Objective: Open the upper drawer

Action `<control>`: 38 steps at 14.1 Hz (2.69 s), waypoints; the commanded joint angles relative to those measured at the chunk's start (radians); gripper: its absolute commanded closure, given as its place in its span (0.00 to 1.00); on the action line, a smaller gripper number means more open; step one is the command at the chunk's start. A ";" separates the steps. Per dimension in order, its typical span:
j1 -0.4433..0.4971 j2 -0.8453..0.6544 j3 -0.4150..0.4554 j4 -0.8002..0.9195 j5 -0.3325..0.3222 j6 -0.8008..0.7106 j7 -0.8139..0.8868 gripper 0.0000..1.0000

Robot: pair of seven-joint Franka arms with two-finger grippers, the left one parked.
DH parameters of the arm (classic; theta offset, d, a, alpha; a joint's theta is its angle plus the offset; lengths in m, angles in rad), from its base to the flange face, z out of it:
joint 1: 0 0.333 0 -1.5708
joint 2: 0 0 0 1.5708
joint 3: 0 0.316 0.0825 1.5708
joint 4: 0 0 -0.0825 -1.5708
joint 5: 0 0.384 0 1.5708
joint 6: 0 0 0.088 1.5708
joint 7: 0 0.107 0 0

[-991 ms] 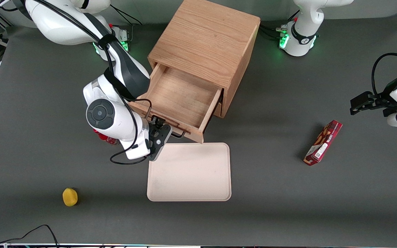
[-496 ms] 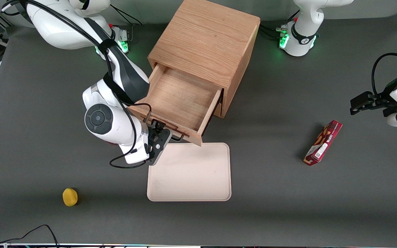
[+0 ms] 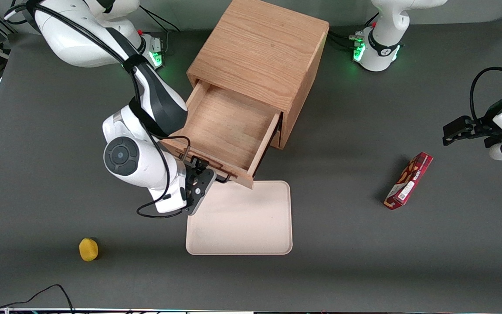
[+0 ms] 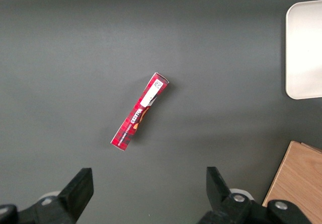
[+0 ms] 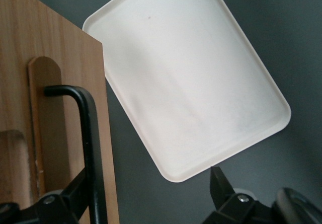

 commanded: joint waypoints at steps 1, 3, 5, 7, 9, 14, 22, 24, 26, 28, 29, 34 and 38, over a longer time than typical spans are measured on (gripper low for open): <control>0.012 0.035 -0.022 0.063 -0.014 -0.003 0.009 0.00; 0.009 0.039 -0.024 0.072 -0.015 -0.003 0.001 0.00; 0.002 0.042 -0.024 0.083 -0.015 0.006 0.000 0.00; -0.001 0.048 -0.025 0.091 -0.017 0.011 0.000 0.00; 0.014 0.048 -0.068 0.106 -0.015 0.012 0.003 0.00; 0.000 0.042 -0.075 0.127 -0.011 0.011 0.003 0.00; -0.018 -0.065 -0.076 0.134 -0.005 -0.072 0.079 0.00; -0.033 -0.108 -0.078 0.134 -0.001 -0.100 0.083 0.00; -0.081 -0.155 -0.065 0.123 0.006 -0.127 0.075 0.00; -0.124 -0.185 -0.061 0.120 0.054 -0.207 0.073 0.00; -0.153 -0.194 -0.059 0.118 0.060 -0.219 0.079 0.00; -0.230 -0.257 -0.070 0.098 0.049 -0.334 0.310 0.00; -0.277 -0.310 -0.071 0.057 0.028 -0.387 0.541 0.00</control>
